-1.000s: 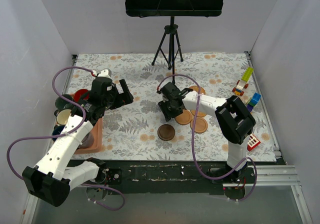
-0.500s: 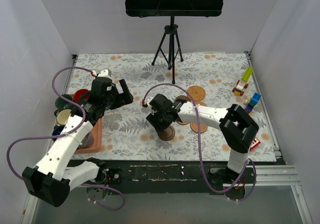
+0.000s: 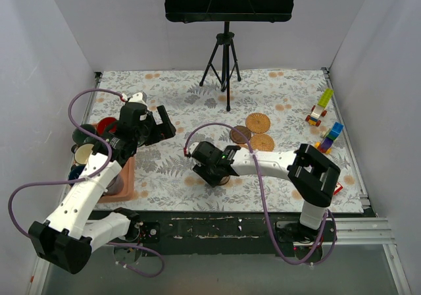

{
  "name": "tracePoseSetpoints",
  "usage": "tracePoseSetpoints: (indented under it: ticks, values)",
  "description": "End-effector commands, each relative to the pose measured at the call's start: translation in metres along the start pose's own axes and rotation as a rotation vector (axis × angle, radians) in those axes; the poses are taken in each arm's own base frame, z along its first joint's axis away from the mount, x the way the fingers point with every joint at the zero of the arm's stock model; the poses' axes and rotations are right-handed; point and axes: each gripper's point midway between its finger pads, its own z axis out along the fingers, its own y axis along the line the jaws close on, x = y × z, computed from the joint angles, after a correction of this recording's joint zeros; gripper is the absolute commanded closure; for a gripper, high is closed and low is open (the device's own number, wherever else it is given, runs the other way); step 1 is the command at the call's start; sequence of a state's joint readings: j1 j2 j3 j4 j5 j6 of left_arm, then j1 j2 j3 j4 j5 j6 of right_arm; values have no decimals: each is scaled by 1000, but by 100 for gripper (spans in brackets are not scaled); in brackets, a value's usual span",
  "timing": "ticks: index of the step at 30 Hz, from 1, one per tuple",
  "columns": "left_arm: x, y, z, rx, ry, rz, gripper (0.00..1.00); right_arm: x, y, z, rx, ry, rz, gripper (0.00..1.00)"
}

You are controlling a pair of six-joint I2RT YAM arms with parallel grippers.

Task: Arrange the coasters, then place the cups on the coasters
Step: Move the coaster to the center of the board.

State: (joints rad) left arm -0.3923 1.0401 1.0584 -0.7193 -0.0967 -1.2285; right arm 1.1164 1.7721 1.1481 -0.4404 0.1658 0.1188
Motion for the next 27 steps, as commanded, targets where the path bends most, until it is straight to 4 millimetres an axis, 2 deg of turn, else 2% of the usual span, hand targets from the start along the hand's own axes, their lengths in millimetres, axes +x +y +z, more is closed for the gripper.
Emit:
tracePoseSetpoints:
  ticks: [1,10,17,27]
  values:
    - [2,-1,-8,17,-7,2,2,-13,-1,-1,47,-40,-27,52]
    - [1,0,-10,16,-17,1,2,-5,6,0,45,-15,-54,53]
    - [2,1,-11,15,-18,0,2,6,-1,5,87,31,-44,61]
    - [2,2,-10,11,-19,-1,2,11,-2,13,94,38,-59,64]
